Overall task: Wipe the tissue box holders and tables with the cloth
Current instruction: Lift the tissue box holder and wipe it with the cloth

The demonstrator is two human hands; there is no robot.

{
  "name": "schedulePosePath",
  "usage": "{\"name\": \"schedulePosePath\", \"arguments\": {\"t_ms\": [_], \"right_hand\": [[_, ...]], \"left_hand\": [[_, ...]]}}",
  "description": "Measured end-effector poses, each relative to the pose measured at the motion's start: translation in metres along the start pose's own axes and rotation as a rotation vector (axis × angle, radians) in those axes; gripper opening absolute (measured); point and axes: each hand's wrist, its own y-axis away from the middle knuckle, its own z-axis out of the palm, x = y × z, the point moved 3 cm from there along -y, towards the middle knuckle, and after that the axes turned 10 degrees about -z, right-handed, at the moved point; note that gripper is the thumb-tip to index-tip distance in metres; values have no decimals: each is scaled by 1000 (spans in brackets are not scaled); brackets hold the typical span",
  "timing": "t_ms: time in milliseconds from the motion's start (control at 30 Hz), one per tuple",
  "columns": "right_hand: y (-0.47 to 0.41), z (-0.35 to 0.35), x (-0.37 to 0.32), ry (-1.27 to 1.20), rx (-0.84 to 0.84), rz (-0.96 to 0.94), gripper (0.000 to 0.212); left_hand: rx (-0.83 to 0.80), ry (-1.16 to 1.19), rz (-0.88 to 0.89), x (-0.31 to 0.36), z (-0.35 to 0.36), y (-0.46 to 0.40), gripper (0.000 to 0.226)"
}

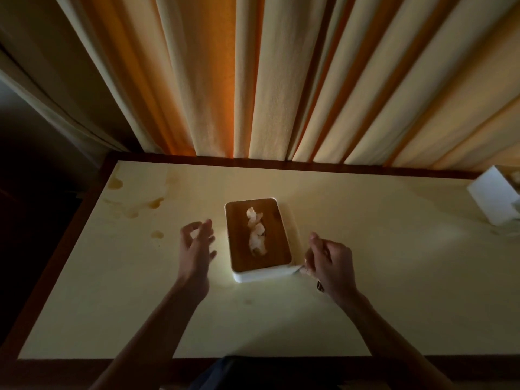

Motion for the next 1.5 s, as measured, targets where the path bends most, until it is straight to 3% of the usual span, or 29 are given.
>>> {"name": "schedulePosePath", "arguments": {"t_ms": [67, 133, 200, 233, 300, 400, 600, 700, 800, 933, 1033, 1200, 1267, 1367, 1433, 1500], "right_hand": [[3, 2, 8, 16, 24, 17, 47], [-1, 6, 12, 17, 31, 43, 33], [-6, 13, 8, 37, -24, 38, 16], [-8, 18, 8, 52, -64, 52, 20], [-9, 25, 6, 49, -142, 117, 34], [-6, 24, -3, 58, -137, 144, 36], [29, 27, -13, -33, -208, 108, 21], [18, 25, -3, -24, -132, 127, 19], [-16, 18, 9, -60, -64, 225, 35], [-43, 27, -3, -134, -256, 314, 48], [-31, 28, -15, -87, -288, 316, 43], [18, 24, -5, -137, -20, 265, 8], [34, 21, 3, -76, 24, 238, 14], [35, 13, 6, 50, 30, 148, 17], [20, 7, -1, 89, 14, 20, 29], [0, 4, -15, 150, -34, -196, 23]], "left_hand": [[95, -94, 31, 1, -2, -2, 38], [167, -148, 38, -4, -6, 0, 34], [182, -146, -19, -20, -11, 3, 30], [160, -134, -74, -28, -11, 6, 30], [70, -60, -217, -42, -11, 10, 33], [15, 93, -358, -47, -13, 8, 39], [107, 404, -267, -44, -17, -3, 44], [148, 506, -263, -44, -19, -8, 39], [97, 424, -267, -47, -14, -3, 28], [22, 308, -243, -46, -9, 1, 16], [-14, 231, -227, -37, -13, -9, 23], [-158, 45, -183, -16, -20, -26, 33], [-200, -56, -176, -12, -21, -28, 35], [-178, -193, -63, -8, -18, -25, 35], [-98, -313, 174, 2, -12, -19, 27], [-56, -532, 475, 15, -3, -13, 19]]}}
